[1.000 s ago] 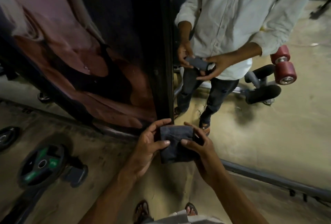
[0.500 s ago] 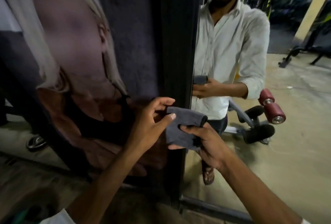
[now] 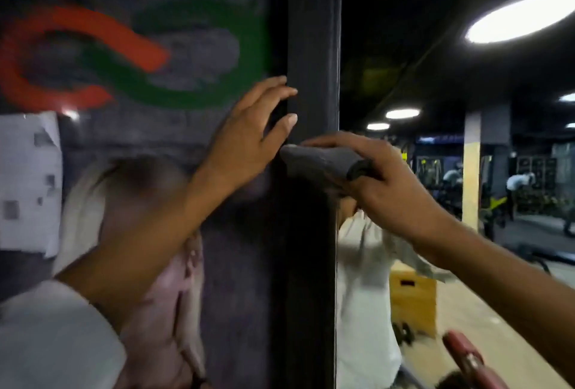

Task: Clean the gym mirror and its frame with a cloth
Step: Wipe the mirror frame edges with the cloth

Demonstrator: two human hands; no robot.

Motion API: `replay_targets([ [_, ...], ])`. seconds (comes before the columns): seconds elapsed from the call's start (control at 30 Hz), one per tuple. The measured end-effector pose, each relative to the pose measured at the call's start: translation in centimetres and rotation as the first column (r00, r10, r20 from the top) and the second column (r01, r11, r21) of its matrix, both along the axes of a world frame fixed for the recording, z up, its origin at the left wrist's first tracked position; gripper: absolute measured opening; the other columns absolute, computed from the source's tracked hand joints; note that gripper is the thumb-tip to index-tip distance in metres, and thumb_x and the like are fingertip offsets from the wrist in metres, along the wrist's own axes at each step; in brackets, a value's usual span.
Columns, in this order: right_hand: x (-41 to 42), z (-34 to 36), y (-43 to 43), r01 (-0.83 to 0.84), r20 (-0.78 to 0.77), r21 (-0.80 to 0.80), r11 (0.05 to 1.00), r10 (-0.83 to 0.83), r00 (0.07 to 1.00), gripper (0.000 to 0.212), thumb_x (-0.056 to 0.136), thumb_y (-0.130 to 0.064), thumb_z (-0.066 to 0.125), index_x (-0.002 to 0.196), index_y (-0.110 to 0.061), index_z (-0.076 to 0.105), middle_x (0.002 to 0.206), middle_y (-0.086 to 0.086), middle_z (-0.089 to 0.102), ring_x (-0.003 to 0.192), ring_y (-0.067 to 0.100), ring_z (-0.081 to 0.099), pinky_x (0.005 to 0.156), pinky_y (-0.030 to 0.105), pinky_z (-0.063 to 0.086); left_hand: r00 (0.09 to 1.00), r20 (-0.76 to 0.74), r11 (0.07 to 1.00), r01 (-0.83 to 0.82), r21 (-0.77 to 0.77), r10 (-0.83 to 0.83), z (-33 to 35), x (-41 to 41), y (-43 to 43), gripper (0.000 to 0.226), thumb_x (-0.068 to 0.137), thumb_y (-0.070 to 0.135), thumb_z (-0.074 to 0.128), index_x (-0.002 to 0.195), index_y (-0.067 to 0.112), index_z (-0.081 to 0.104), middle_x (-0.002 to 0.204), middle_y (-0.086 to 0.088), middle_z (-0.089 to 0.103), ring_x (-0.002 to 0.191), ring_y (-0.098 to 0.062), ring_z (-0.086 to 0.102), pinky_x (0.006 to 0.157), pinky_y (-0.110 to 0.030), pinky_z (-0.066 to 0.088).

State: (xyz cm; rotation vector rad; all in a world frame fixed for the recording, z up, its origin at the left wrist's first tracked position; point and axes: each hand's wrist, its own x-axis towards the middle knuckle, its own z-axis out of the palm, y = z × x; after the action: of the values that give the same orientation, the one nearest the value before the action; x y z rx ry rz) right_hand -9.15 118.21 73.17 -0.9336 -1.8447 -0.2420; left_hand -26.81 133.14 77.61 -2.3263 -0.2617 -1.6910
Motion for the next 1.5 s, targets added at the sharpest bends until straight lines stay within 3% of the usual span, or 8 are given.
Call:
replay_targets([
  [0.17, 0.7, 10.1, 0.8, 0.277, 0.279, 0.404, 0.872, -0.406, 0.87, 0.047, 0.088, -0.006, 0.064, 0.133, -0.019, 0.067, 0.119, -0.001, 0.07, 0.109, 0.016, 0.068, 0.089, 0.043, 0.055, 0.97, -0.079, 0.971, -0.222, 0.092, 0.23, 10.8, 0.6, 1.3, 0.077, 0.1, 0.044, 0.063, 0.165, 0.015, 0.034, 0.176, -0.011, 0.022, 0.162, -0.029, 0.023, 0.13, -0.051, 0.025],
  [0.27, 0.1, 15.6, 1.0, 0.382, 0.311, 0.532, 0.755, -0.594, 0.742, 0.06, 0.088, -0.041, 0.041, 0.141, -0.022, 0.061, 0.133, 0.002, 0.065, 0.12, 0.027, 0.064, 0.088, 0.047, 0.057, 0.85, -0.269, 0.891, -0.44, 0.11, 0.453, 14.8, 1.3, 1.3, 0.125, 0.083, 0.063, 0.08, 0.171, 0.02, 0.003, 0.178, -0.009, -0.012, 0.165, -0.027, -0.004, 0.134, -0.05, 0.01],
  [0.33, -0.5, 18.9, 1.0, 0.421, 0.291, 0.596, 0.683, -0.673, 0.68, 0.067, 0.088, -0.051, 0.033, 0.144, -0.023, 0.059, 0.141, 0.003, 0.061, 0.127, 0.029, 0.06, 0.089, 0.046, 0.056, 0.801, -0.304, 0.856, -0.5, 0.132, 0.515, 16.2, 1.7, 1.6, 0.145, 0.068, 0.079, 0.081, 0.171, 0.023, -0.004, 0.177, -0.006, -0.017, 0.165, -0.027, -0.008, 0.134, -0.05, 0.007],
  [0.57, -1.6, 28.1, 3.0, 0.483, 0.226, 0.717, 0.503, -0.823, 0.521, 0.049, 0.1, -0.021, 0.062, 0.148, -0.021, 0.057, 0.151, 0.007, 0.054, 0.136, 0.032, 0.052, 0.098, 0.057, 0.054, 0.65, -0.314, 0.718, -0.662, 0.215, 0.692, 16.4, 2.0, -0.3, 0.149, 0.072, 0.084, 0.073, 0.167, 0.01, -0.014, 0.175, -0.018, -0.018, 0.164, -0.033, -0.009, 0.133, -0.054, 0.002],
  [0.77, -2.1, 30.5, 6.6, 0.54, 0.224, 0.674, 0.504, -0.836, 0.501, 0.046, 0.1, -0.021, 0.06, 0.146, -0.022, 0.061, 0.152, 0.005, 0.056, 0.149, 0.03, 0.041, 0.122, 0.052, 0.029, 0.579, -0.363, 0.672, -0.704, 0.229, 0.73, 16.8, 2.3, -1.6, 0.149, 0.074, 0.081, 0.075, 0.166, 0.003, -0.011, 0.177, -0.015, -0.014, 0.164, -0.03, -0.01, 0.133, -0.055, 0.0],
  [0.93, -1.5, 28.6, 8.4, 0.514, 0.205, 0.595, 0.618, -0.735, 0.646, 0.048, 0.104, -0.016, 0.056, 0.152, -0.022, 0.055, 0.164, 0.004, 0.044, 0.157, 0.025, 0.029, 0.13, 0.048, 0.016, 0.549, -0.411, 0.656, -0.731, 0.185, 0.728, 16.8, 2.7, -2.9, 0.144, 0.076, 0.074, 0.079, 0.167, 0.002, -0.007, 0.177, -0.016, -0.009, 0.164, -0.033, -0.009, 0.132, -0.06, 0.002],
  [1.27, -1.2, 27.8, 5.9, 0.519, 0.293, 0.62, 0.589, -0.787, 0.542, 0.051, 0.099, -0.005, 0.055, 0.147, -0.022, 0.061, 0.16, 0.001, 0.05, 0.152, 0.022, 0.039, 0.122, 0.044, 0.036, 0.492, -0.437, 0.615, -0.763, 0.2, 0.753, 15.8, 2.8, -2.6, 0.15, 0.073, 0.074, 0.081, 0.166, 0.002, -0.012, 0.175, -0.019, -0.019, 0.163, -0.035, -0.014, 0.132, -0.06, 0.002],
  [1.5, -0.6, 21.2, 9.7, 0.488, 0.13, 0.619, 0.616, -0.693, 0.709, 0.055, 0.091, -0.01, 0.055, 0.146, -0.011, 0.061, 0.157, 0.013, 0.052, 0.153, 0.032, 0.038, 0.128, 0.043, 0.018, 0.484, -0.46, 0.629, -0.739, 0.241, 0.744, 12.4, 1.9, -1.9, 0.15, 0.066, 0.072, 0.087, 0.167, 0.003, 0.0, 0.175, -0.022, -0.014, 0.163, -0.035, -0.016, 0.132, -0.059, 0.001],
])
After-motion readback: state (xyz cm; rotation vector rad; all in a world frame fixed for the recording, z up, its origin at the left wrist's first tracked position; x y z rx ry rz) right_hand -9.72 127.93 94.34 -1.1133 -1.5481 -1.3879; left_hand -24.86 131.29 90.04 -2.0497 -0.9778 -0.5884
